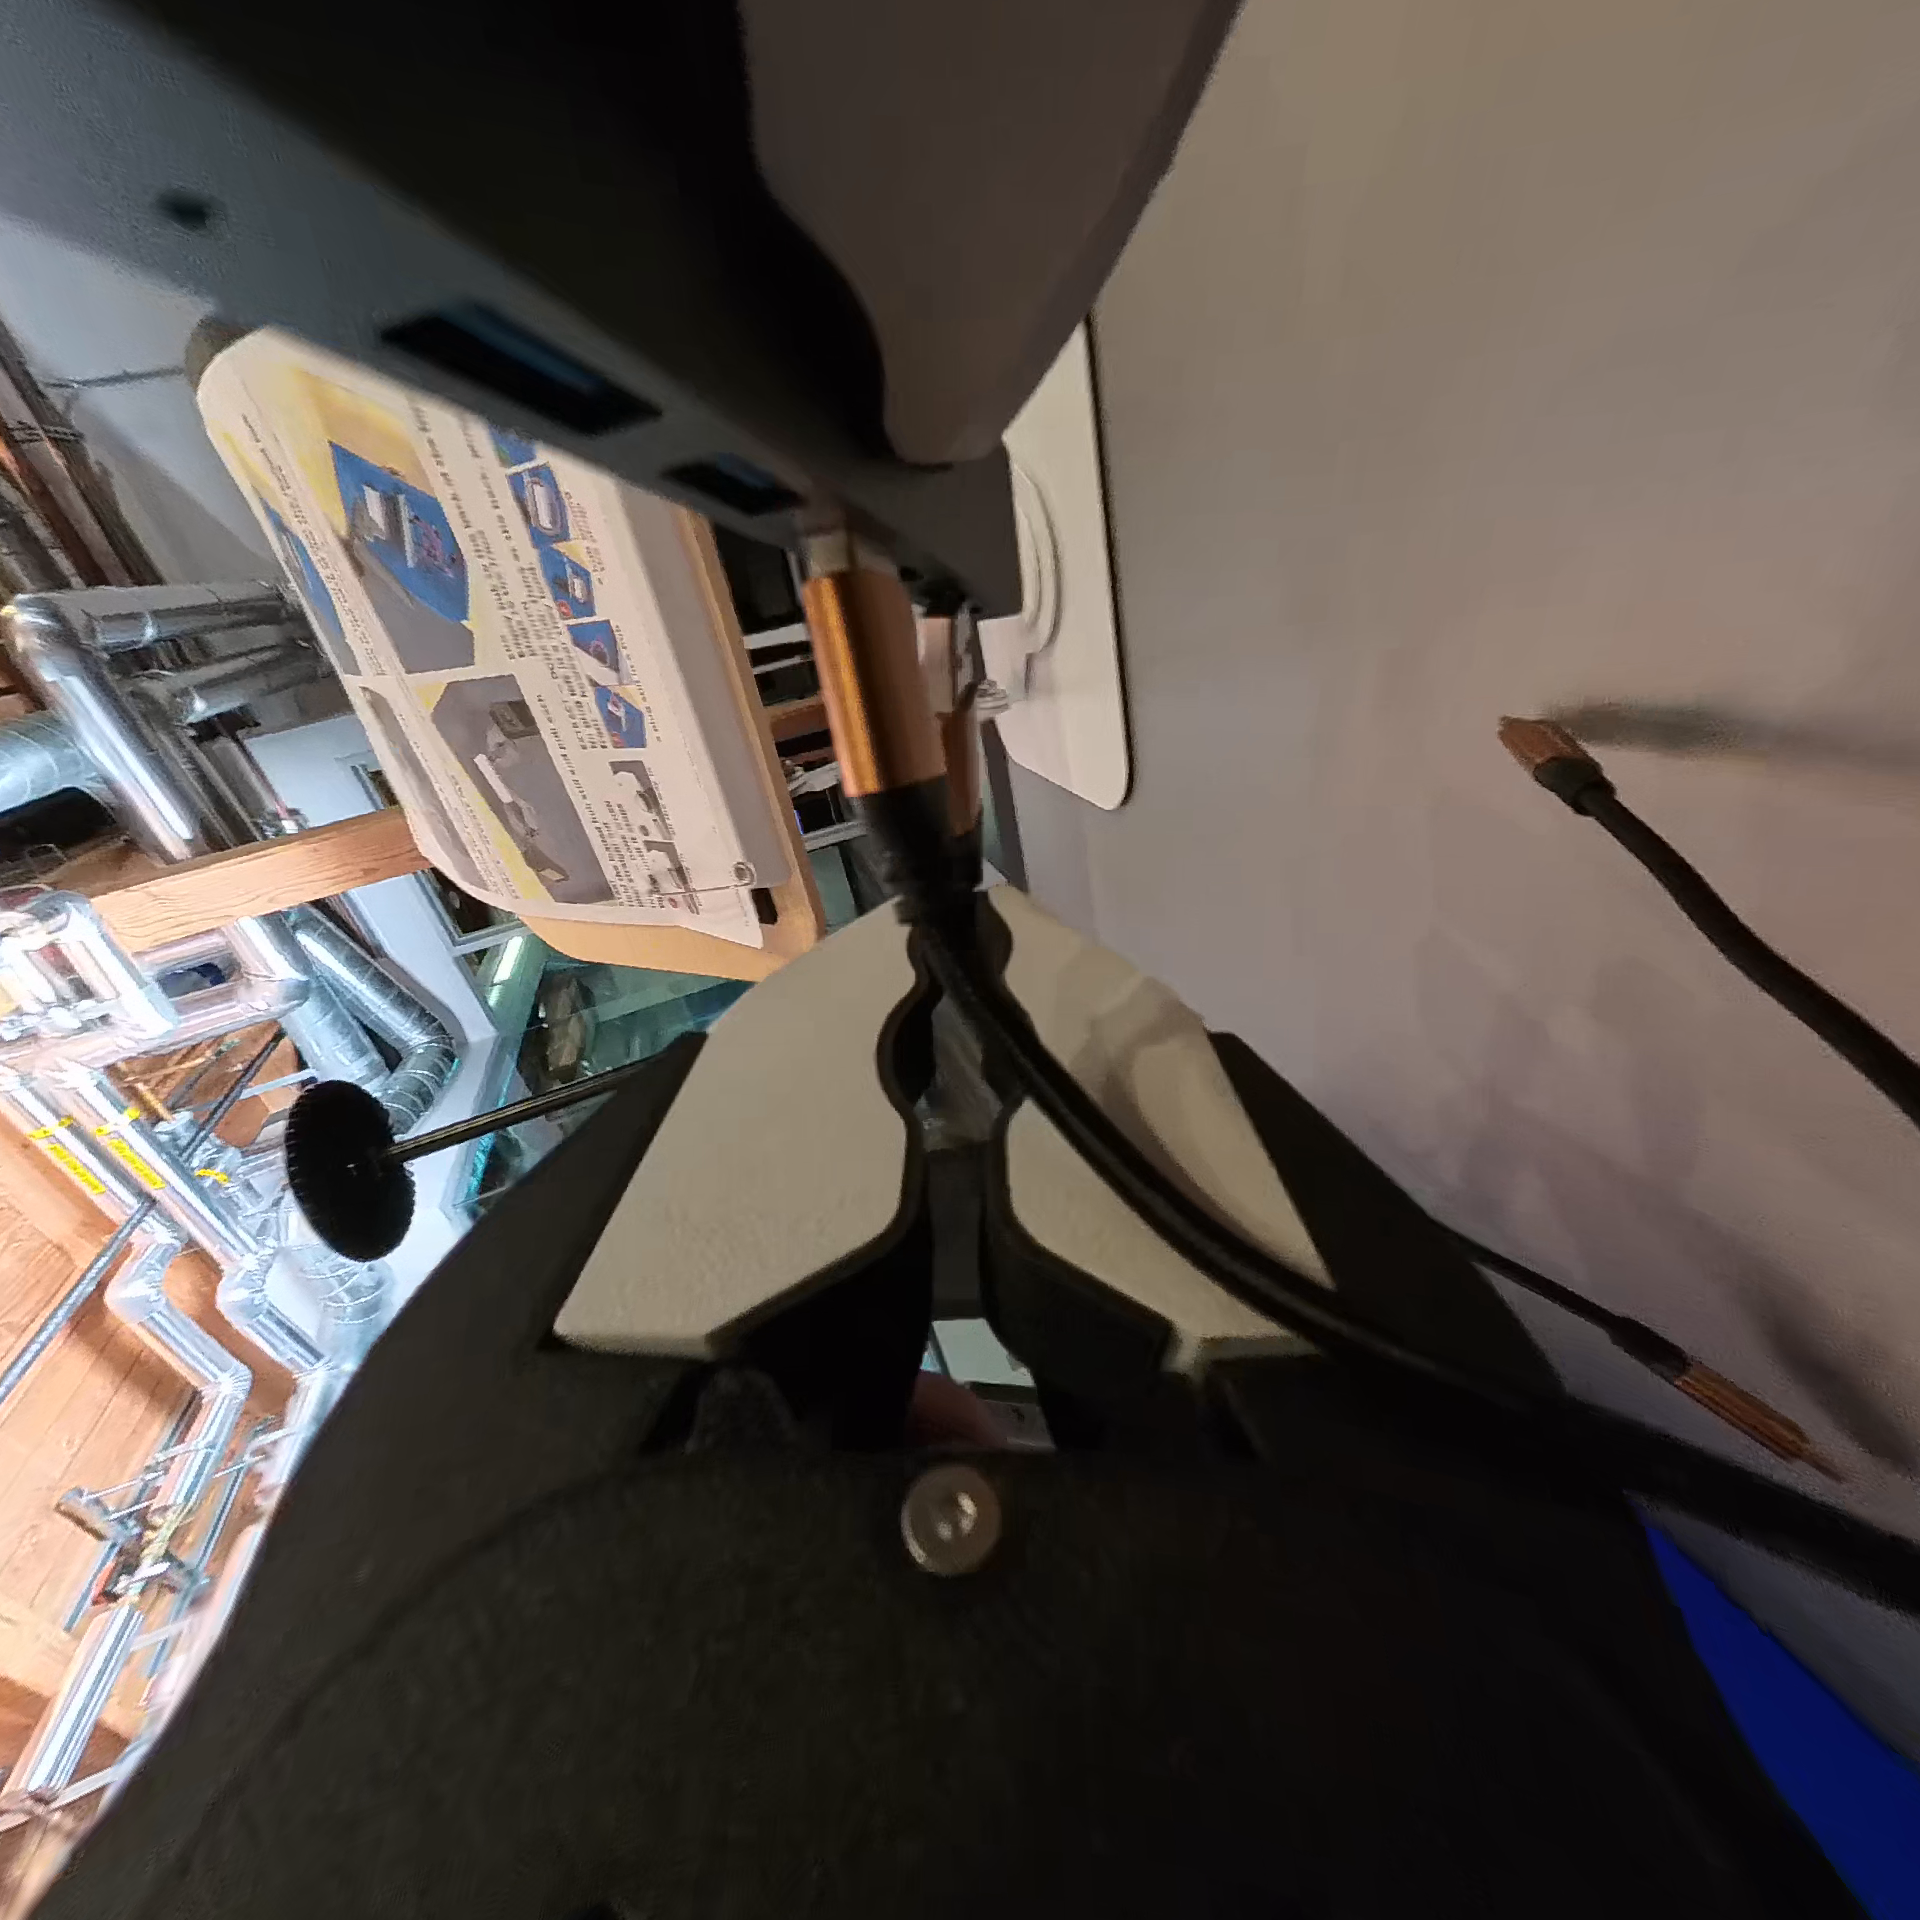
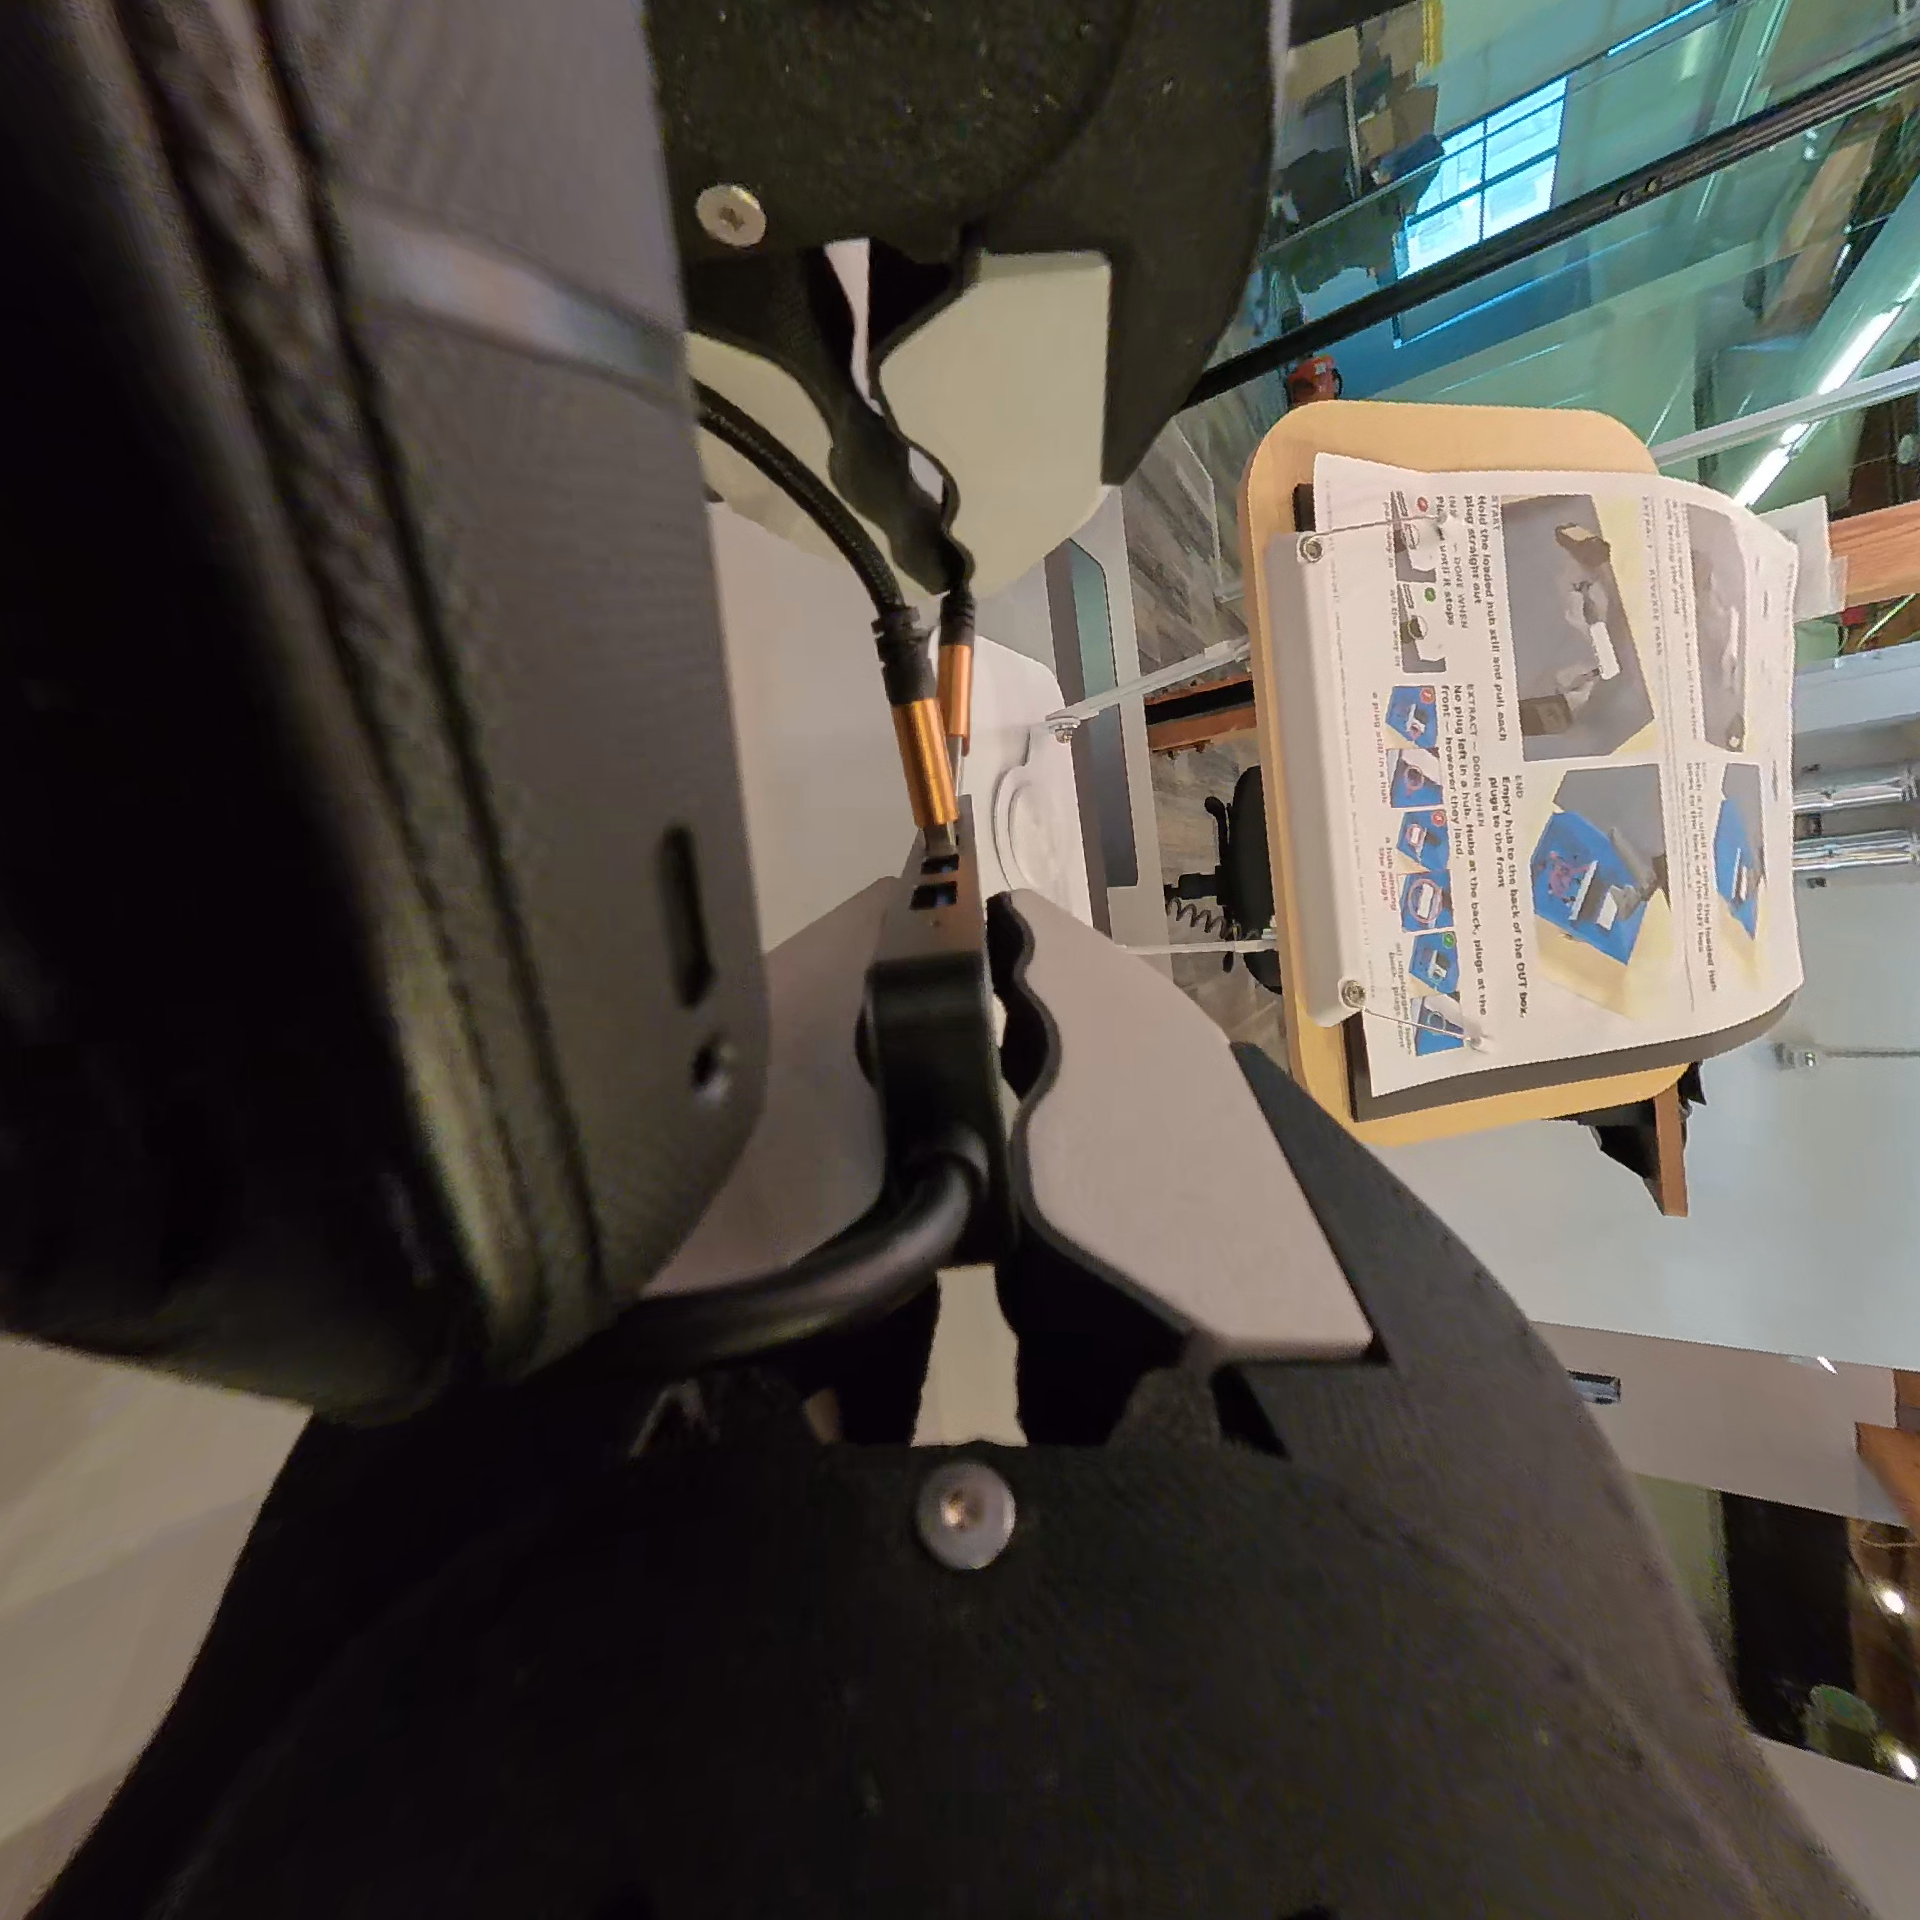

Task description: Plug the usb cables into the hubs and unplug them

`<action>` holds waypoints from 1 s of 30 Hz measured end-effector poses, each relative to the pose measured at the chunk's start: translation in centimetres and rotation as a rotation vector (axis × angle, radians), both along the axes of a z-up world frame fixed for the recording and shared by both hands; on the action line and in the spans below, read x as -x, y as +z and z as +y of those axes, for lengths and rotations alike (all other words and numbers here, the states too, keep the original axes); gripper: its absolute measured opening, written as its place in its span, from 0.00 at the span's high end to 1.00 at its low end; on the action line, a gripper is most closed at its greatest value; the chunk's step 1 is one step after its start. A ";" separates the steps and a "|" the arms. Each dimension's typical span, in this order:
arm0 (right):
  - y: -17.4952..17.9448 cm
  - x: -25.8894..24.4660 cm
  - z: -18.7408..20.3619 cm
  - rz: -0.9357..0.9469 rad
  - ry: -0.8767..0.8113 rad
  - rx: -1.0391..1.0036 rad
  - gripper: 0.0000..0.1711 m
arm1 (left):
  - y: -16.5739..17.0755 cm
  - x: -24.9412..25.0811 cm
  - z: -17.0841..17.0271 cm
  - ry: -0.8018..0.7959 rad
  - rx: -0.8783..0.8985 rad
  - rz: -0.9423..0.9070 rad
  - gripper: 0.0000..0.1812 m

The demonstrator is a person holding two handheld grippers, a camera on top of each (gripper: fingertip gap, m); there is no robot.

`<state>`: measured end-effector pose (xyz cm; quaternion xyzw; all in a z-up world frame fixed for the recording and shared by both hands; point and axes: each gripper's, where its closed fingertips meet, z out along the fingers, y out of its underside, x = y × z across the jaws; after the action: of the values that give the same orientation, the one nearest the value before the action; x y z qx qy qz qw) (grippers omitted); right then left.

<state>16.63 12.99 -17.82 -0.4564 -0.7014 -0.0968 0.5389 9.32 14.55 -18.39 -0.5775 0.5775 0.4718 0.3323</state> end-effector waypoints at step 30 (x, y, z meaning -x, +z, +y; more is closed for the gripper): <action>-0.6 -0.5 0.3 -0.022 -0.020 0.042 0.93 | -0.3 -1.2 -1.3 -0.041 0.027 -0.011 0.98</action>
<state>17.11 13.33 -18.41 -0.4734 -0.7048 -0.0923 0.5202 10.57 13.23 -18.66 -0.5725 0.5937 0.4539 0.3373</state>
